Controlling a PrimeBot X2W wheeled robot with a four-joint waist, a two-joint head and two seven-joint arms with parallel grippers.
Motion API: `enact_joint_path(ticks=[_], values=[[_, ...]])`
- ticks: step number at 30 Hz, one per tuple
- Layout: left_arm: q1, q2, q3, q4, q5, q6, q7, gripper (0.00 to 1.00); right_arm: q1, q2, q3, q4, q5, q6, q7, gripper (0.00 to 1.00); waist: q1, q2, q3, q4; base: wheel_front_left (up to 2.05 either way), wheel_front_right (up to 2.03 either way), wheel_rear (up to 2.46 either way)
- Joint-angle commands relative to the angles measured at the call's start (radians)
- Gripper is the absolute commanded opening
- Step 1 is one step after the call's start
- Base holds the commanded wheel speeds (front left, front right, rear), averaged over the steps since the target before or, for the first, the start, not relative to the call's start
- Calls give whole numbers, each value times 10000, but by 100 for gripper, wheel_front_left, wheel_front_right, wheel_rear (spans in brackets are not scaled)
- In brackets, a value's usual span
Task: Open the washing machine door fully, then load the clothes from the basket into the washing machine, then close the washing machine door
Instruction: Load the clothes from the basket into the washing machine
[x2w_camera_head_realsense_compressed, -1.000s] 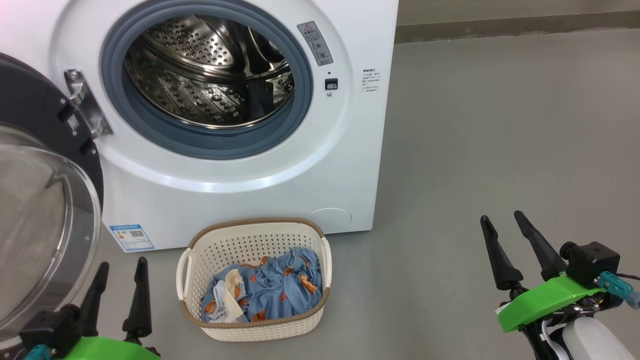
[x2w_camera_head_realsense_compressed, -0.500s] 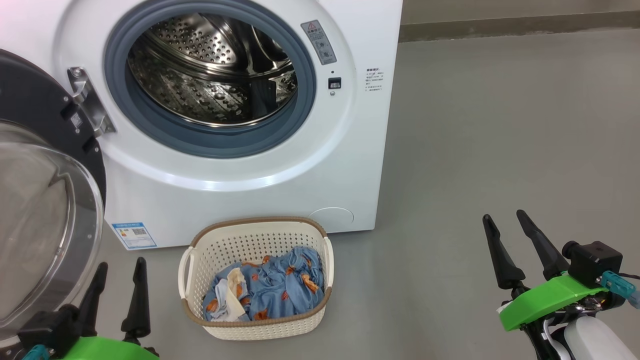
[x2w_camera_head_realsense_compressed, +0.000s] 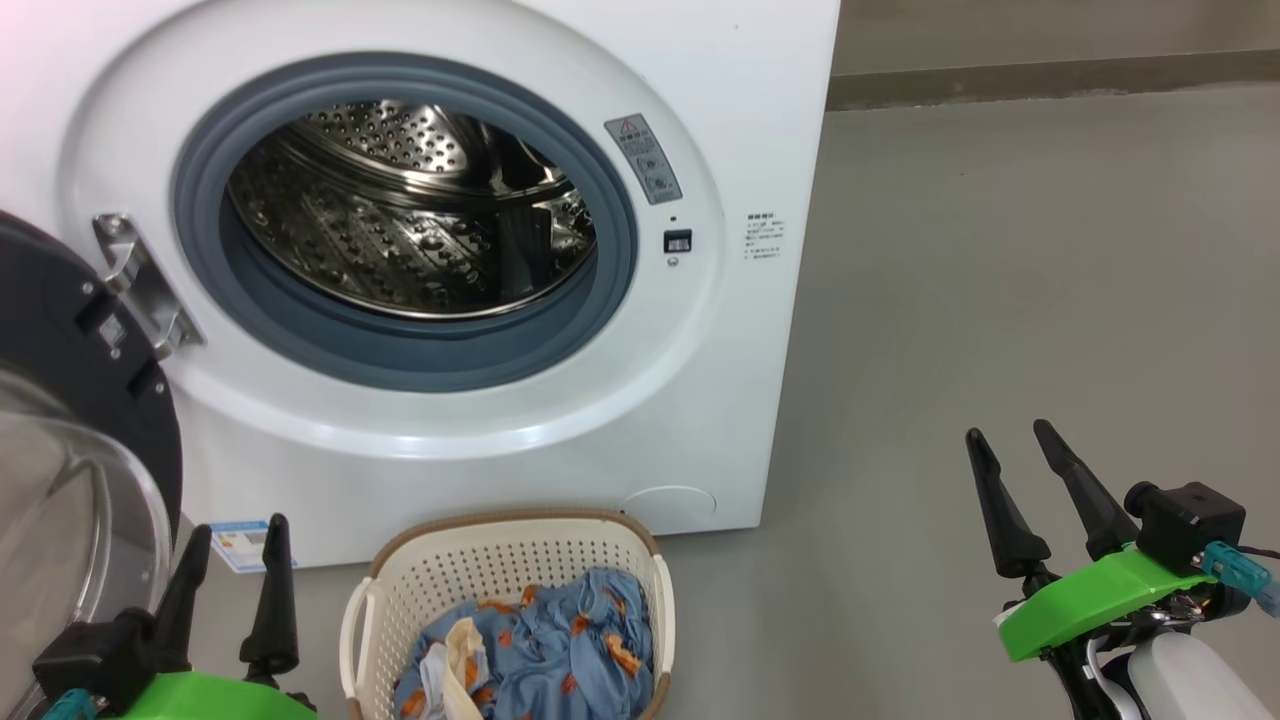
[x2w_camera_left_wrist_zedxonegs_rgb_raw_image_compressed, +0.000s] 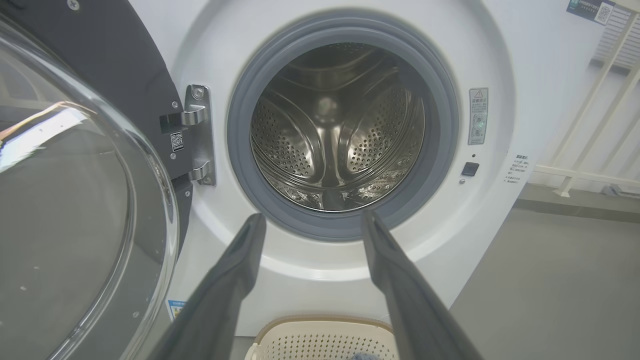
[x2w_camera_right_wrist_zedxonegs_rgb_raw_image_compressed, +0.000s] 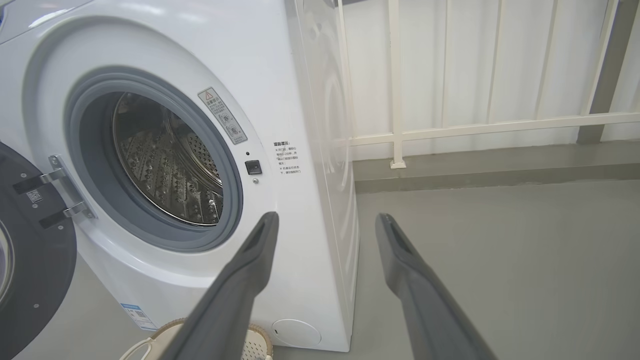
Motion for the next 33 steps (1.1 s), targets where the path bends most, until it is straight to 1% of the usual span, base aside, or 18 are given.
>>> enact_joint_path(ticks=[1,8,33], values=[[-281,322,379,-308,-65,43,-102,100,-291,-112,143,-211,-118,75,-122,100,-1,-1,3,6,119,-119,0],[-257,329,355,-329,-81,94,-101,100,-301,-106,166,-204,-109,75,-122,100,-1,-1,16,27,65,-65,0],[-342,376,254,-218,-121,93,-125,100,-359,-127,249,-153,-111,75,-122,100,-1,-1,-11,23,0,0,0]])
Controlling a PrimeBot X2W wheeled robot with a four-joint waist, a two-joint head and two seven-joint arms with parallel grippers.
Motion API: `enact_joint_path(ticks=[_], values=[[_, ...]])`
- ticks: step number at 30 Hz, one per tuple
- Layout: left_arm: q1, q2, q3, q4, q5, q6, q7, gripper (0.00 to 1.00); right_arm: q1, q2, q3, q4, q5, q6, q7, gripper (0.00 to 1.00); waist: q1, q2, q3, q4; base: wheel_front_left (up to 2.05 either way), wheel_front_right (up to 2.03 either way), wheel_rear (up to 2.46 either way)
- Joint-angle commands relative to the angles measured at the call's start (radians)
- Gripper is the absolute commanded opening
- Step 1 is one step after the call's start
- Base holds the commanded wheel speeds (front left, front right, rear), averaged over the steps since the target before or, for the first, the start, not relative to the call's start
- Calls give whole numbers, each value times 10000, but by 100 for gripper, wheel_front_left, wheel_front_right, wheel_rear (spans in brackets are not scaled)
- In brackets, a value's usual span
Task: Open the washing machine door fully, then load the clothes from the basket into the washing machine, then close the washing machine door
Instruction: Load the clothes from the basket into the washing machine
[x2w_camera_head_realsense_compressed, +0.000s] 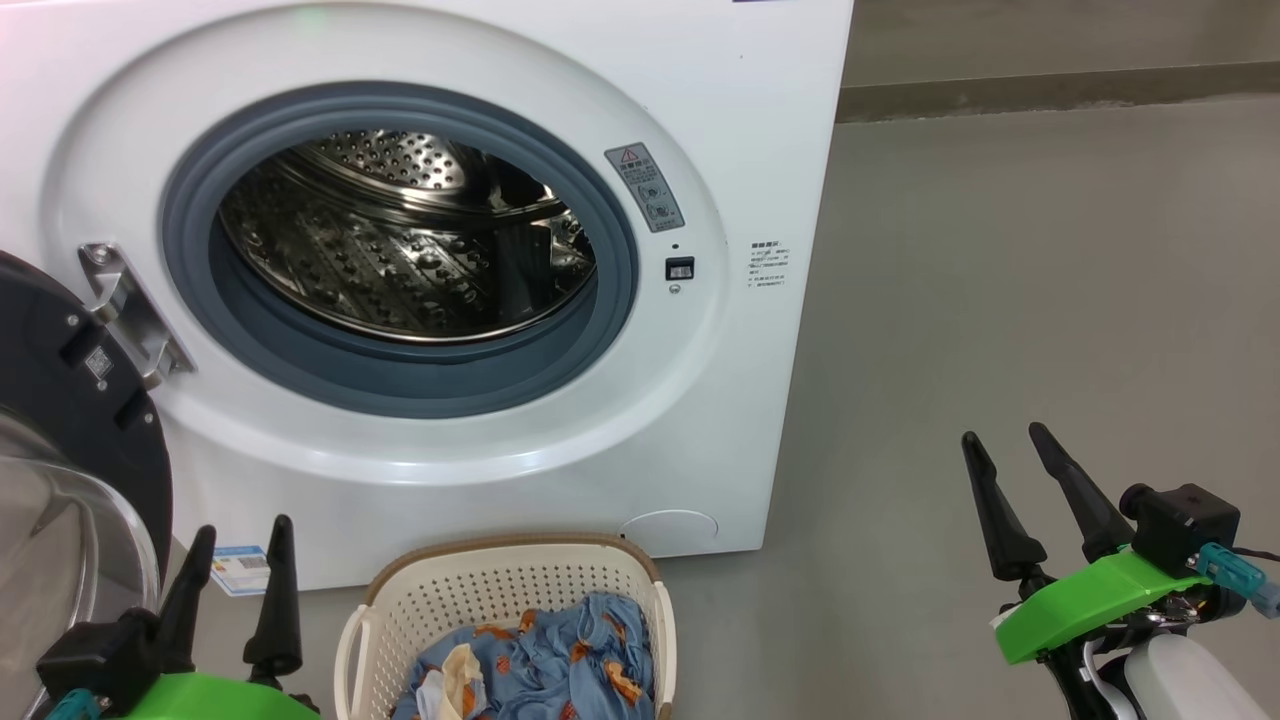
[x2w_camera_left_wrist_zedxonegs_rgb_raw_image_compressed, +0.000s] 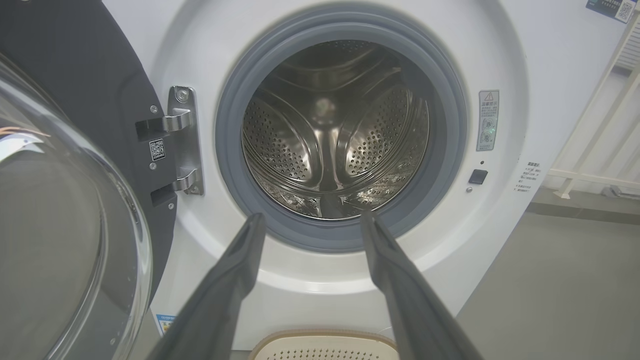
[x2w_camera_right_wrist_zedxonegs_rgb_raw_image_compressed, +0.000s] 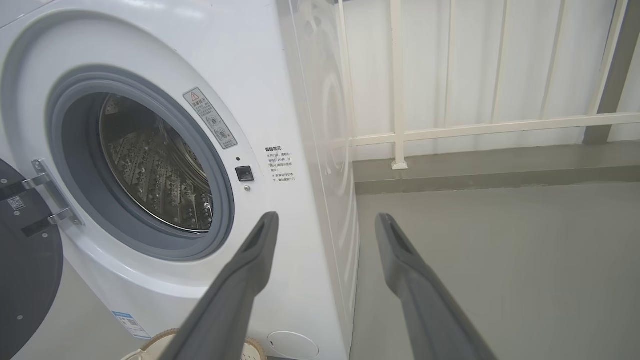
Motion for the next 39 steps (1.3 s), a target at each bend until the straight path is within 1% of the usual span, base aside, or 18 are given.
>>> enact_joint_path(ticks=[1,39], values=[[-339,336,345,-191,-54,81,-126,100,-357,-147,193,-196,-112,75,-122,100,0,-1,-4,-5,0,0,0],[-369,454,113,-256,-149,207,-34,100,-390,-129,306,-93,-110,75,-122,100,0,-1,230,-197,0,0,0]])
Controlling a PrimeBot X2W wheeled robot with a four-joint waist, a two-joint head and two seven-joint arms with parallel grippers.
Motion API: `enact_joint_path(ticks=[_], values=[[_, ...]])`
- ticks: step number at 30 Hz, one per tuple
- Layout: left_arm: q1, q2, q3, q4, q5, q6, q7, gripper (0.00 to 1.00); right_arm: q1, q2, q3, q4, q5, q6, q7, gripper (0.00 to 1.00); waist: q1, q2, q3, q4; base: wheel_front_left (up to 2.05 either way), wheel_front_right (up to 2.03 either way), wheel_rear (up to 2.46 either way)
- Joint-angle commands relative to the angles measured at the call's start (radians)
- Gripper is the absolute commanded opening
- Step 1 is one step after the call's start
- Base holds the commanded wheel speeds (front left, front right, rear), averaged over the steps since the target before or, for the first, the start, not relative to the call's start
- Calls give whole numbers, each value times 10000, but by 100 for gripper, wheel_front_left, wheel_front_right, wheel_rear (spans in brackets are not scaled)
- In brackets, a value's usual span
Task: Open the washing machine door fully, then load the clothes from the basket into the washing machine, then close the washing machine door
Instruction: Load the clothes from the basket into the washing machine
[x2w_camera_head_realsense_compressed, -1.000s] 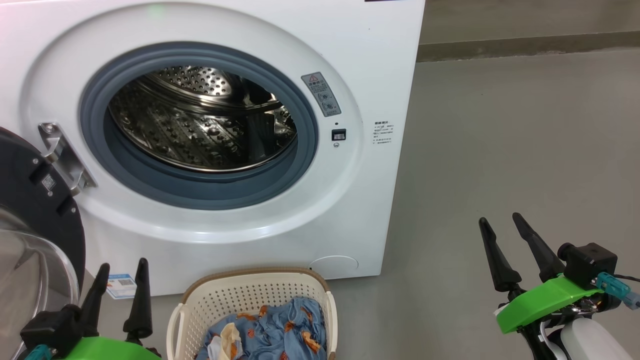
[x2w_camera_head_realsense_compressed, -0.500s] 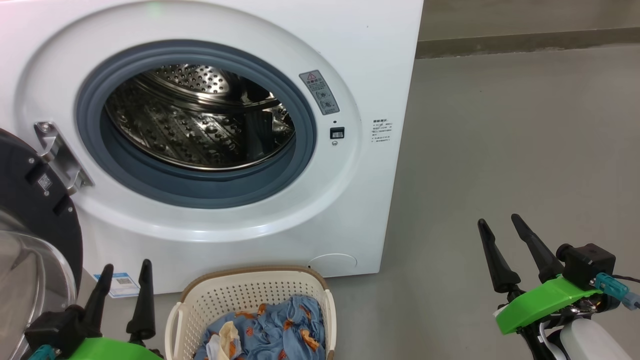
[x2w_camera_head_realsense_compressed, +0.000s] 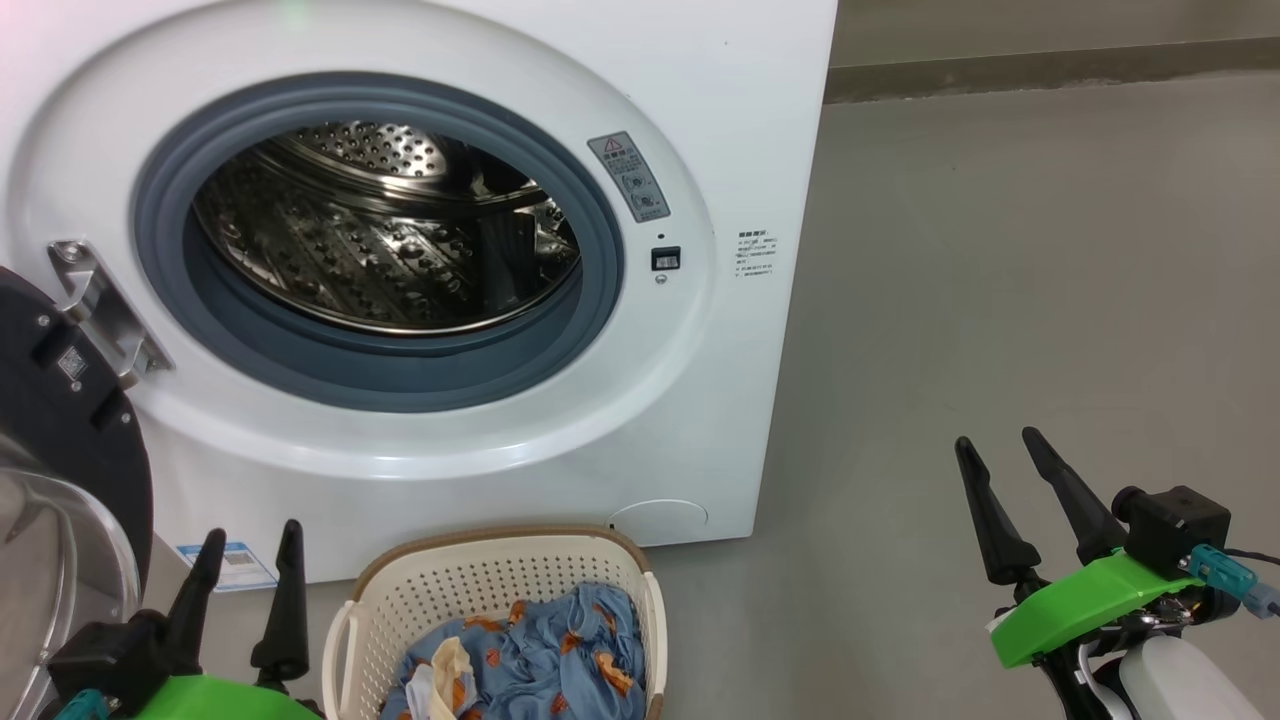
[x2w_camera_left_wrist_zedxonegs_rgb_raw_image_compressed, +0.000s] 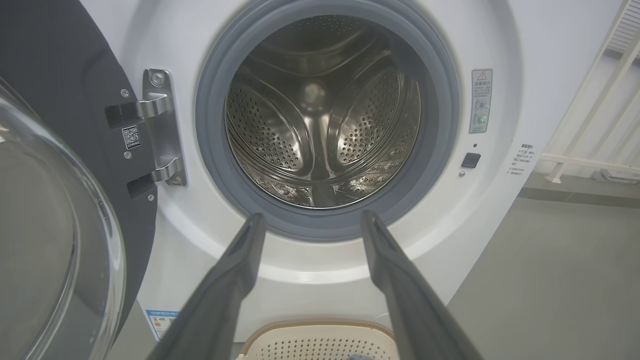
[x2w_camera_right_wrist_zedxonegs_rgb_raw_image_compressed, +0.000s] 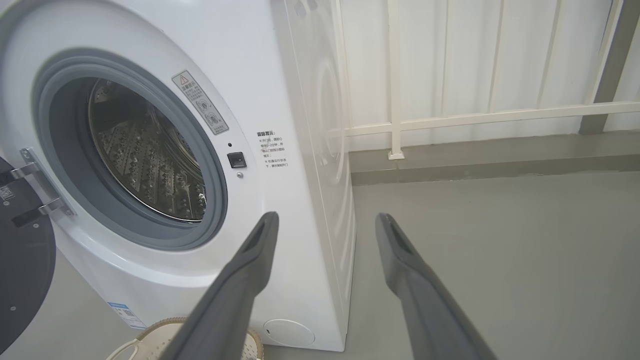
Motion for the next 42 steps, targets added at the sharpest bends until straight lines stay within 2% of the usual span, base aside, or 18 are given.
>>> enact_joint_path(ticks=[1,11,23,34,42], values=[[-372,317,368,-244,-118,45,-45,100,-368,-105,147,-192,-110,75,-122,100,0,0,12,-13,0,0,0],[-439,374,271,-197,-134,18,21,100,-422,-50,102,-210,-158,75,-122,100,0,0,266,-122,0,0,0],[-962,378,-111,219,-20,-140,336,100,-719,283,-28,-199,-331,75,-122,100,0,0,1401,-383,0,0,0],[-1869,261,-442,1280,-136,-664,680,100,-1090,666,-145,-69,-508,75,-122,100,0,0,2760,-663,0,0,0],[-2865,237,-676,2504,-135,-1248,781,100,-1567,976,-142,8,-668,75,-122,100,0,0,3922,-845,0,0,0]])
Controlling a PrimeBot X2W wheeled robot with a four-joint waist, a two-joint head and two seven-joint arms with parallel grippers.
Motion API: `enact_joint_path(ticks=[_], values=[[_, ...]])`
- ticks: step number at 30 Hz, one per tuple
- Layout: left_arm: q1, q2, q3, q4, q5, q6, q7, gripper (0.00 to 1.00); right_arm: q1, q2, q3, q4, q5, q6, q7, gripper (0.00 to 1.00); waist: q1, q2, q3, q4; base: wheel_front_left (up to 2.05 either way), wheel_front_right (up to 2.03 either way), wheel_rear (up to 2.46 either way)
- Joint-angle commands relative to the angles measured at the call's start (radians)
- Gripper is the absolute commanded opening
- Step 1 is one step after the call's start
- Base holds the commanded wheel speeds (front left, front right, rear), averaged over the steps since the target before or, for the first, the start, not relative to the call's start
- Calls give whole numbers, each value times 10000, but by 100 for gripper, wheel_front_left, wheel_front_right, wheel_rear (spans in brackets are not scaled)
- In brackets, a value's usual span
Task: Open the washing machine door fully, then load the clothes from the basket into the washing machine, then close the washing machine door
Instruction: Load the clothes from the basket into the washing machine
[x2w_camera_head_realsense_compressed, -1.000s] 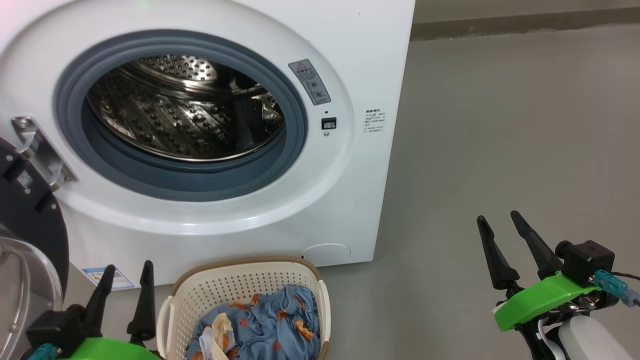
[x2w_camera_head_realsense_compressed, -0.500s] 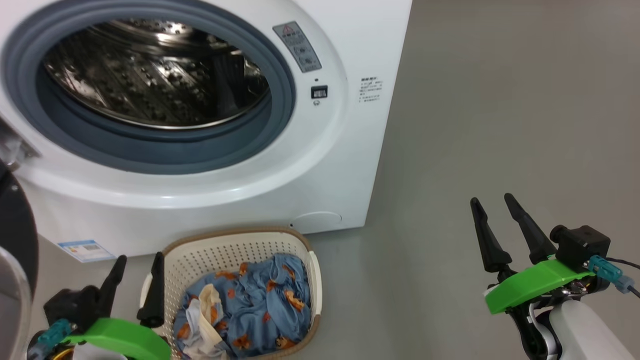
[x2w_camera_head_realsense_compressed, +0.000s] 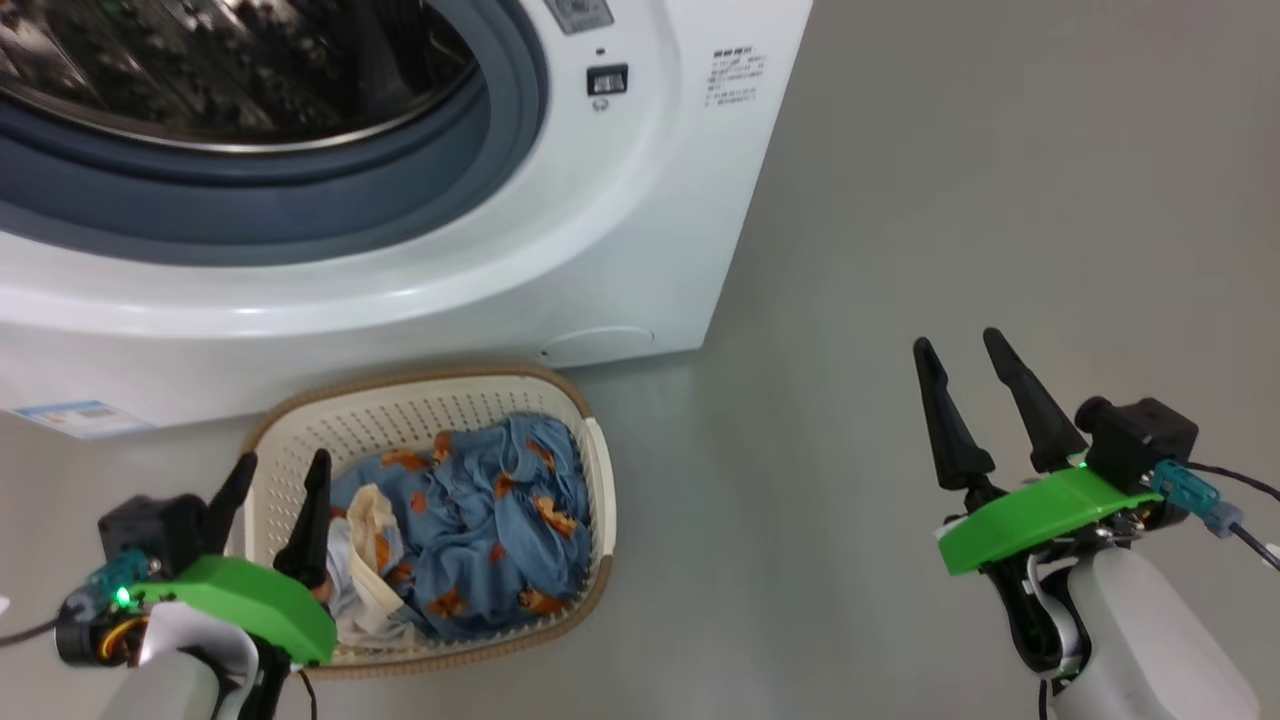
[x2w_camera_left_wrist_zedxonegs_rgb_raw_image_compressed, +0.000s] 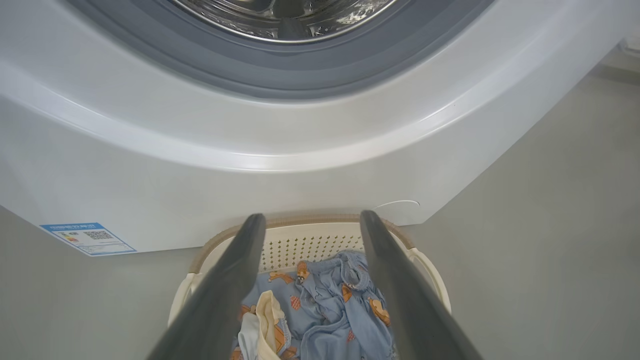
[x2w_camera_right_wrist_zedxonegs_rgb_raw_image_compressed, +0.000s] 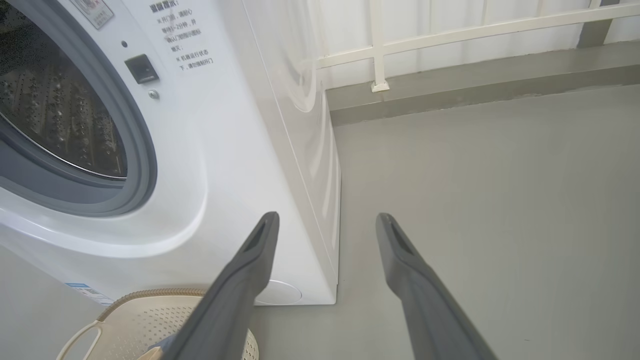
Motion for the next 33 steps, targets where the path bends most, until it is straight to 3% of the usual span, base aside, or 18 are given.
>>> enact_joint_path(ticks=[1,19,33], values=[[-508,272,271,92,-64,-132,-7,100,-252,67,176,-193,-147,75,-122,100,-1,0,769,-189,0,0,0],[-2661,138,-434,2413,286,-1033,-29,100,-1245,628,168,-359,-487,75,-122,100,-1,0,3059,-442,0,0,0],[-4054,-47,-1385,4115,222,-1401,1125,100,-1729,850,249,-589,-552,75,-122,100,-1,0,4343,-986,0,0,0]])
